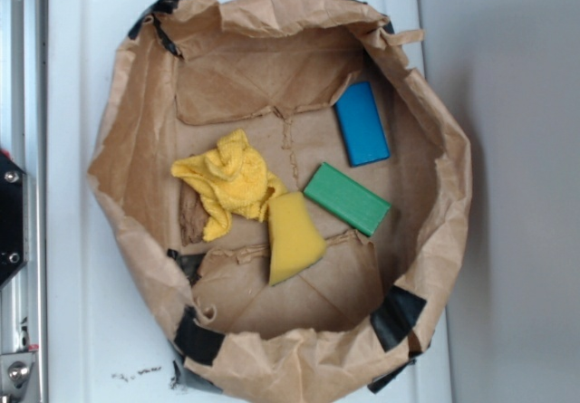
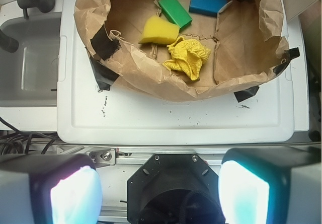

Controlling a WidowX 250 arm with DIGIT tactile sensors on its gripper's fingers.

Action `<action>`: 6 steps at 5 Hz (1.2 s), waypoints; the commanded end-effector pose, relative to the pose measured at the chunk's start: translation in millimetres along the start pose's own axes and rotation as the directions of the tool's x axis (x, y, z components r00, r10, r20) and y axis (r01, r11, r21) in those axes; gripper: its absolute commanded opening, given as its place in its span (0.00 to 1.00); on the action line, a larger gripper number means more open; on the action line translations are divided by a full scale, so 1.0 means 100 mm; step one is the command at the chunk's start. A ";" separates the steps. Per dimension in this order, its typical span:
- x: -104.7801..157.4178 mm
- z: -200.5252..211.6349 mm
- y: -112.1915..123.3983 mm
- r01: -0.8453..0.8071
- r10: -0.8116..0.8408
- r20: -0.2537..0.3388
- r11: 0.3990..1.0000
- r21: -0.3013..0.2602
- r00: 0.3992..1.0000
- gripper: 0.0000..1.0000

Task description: Grab the yellow cloth.

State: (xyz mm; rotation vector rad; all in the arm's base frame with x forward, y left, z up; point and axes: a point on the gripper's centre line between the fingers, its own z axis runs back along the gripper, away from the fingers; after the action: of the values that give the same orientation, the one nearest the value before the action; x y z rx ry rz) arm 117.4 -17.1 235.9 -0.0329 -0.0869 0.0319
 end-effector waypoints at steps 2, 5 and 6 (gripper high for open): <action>0.20 -0.01 -0.03 -0.006 0.008 0.049 0.999 -0.040 0.999 1.00; 0.84 -0.46 0.14 -0.013 0.017 0.113 0.999 -0.036 0.993 1.00; 1.11 -0.68 0.20 -0.052 0.047 0.088 0.997 0.052 0.995 1.00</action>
State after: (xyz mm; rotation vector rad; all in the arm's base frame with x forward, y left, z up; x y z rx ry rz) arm 226.5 6.6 162.5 0.0223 -0.1146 0.0964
